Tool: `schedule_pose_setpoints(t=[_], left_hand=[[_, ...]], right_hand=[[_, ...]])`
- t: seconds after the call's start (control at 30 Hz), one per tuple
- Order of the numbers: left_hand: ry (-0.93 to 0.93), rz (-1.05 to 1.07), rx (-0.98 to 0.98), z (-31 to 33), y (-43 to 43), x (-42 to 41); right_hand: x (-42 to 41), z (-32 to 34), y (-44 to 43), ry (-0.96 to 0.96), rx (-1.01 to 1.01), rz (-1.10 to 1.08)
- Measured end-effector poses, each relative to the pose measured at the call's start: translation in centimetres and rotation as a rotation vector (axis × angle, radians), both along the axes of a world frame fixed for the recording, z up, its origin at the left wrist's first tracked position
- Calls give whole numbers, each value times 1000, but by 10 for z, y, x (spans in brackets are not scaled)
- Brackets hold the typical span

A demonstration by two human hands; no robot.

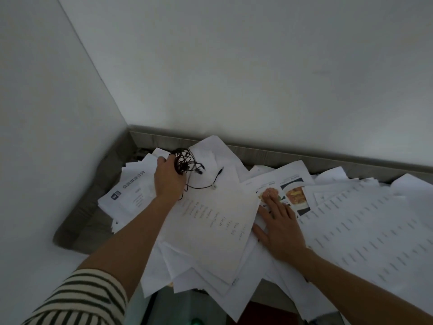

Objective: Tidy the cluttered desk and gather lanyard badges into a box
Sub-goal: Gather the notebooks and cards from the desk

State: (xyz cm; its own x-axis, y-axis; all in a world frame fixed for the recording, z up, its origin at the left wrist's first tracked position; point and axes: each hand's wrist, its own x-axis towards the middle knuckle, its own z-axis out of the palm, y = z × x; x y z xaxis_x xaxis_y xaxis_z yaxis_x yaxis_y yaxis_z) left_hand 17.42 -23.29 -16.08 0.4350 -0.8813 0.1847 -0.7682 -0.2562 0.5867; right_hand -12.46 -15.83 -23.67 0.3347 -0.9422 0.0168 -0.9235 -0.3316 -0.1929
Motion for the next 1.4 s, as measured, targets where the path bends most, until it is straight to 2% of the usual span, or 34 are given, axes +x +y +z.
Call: schedule_pose_setpoints(t=[0.17,0.27,0.4,0.53,0.73,0.9,1.07,1.13,1.23,1.3,1.4], left_hand=[[130,-7,-139,43,41,-21],[329,-64,-188,68,78,-42],[409,-92,-177,87,139,-85],[441,-143,-125,84,196,-141],[451,-238,-11,35,263,-233],[254,-366,117,-37,310,-302],[-50,-535,460,-112,346,-319],[-160,-569,519,-126,344,-327],[-309,-545,469,-126,330,-331],[-477,-604,464,-128,319,-334],[-675,-747,602,-130,309,-335]], right_hand=[[0,6,-4,-20,58,7],[-3,19,-11,-155,153,4],[-30,45,16,-312,87,-76],[-83,55,72,-398,89,-85],[-158,51,160,-365,40,-91],[-214,28,230,-318,94,-72],[-246,-4,274,-255,300,-85],[-260,-15,286,-188,380,-90],[-264,-19,292,-109,387,-81],[-263,-21,289,-96,378,-76],[-260,-22,286,-49,385,-65]])
